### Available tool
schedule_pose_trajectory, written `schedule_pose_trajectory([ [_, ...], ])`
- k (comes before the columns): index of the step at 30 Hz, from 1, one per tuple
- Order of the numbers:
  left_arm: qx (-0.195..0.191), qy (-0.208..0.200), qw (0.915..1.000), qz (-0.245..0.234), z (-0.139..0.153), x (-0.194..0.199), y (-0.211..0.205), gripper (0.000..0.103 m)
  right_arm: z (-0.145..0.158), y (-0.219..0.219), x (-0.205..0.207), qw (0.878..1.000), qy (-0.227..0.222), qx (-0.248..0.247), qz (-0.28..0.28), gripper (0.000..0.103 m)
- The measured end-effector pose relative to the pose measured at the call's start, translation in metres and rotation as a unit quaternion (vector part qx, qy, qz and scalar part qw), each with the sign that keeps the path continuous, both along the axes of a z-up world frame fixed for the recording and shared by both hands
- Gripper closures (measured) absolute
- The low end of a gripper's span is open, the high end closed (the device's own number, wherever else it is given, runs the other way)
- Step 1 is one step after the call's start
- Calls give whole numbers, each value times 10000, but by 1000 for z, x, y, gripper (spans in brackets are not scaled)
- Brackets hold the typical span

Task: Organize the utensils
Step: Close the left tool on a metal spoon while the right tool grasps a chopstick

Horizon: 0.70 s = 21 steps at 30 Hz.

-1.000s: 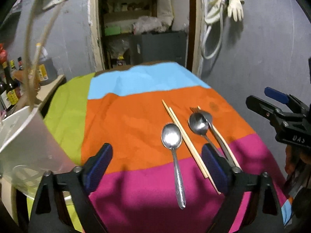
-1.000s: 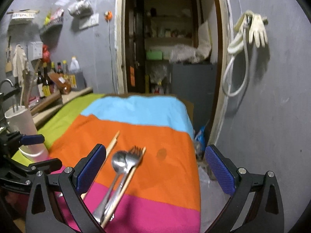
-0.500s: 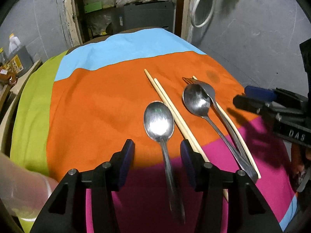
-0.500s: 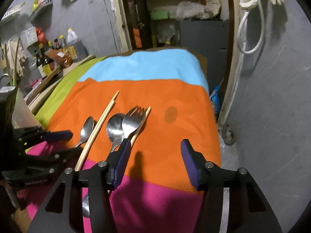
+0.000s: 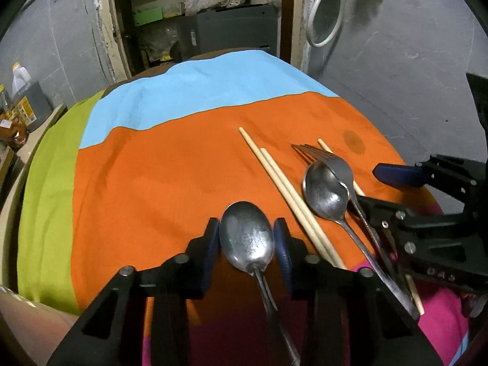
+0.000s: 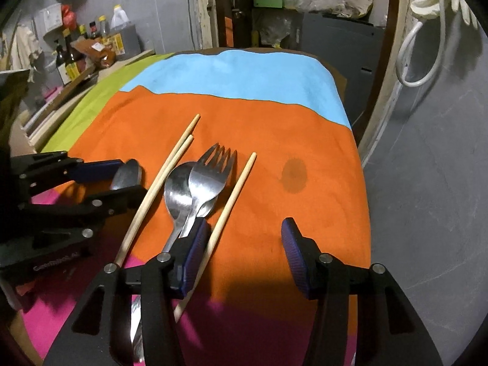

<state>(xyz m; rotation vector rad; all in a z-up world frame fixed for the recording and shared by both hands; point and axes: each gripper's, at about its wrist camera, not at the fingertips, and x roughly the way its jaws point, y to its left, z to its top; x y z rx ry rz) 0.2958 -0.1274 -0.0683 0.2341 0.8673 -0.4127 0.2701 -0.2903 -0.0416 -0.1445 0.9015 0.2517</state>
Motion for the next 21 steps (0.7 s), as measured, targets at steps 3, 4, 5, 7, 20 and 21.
schedule_pose_trajectory([
  [3,-112,25,9999,39,1,1,4,72,0,0,10,9999,77,19,-130,61],
  [4,-143,30,9999,59,2,1,6,72,1,-2,16,9996,145,104,-210,65],
  [5,-185,37,9998,83,2,1,7,72,1,-2,19,9994,174,134,-257,72],
  [7,-297,41,9995,107,3,1,12,72,1,-3,25,9991,227,161,-313,79],
  [20,-747,-865,9934,-41,35,-32,18,73,11,-29,20,9854,612,1439,-676,100],
  [21,-774,-967,9923,-93,38,-37,18,73,12,-31,17,9838,602,1539,-689,100],
])
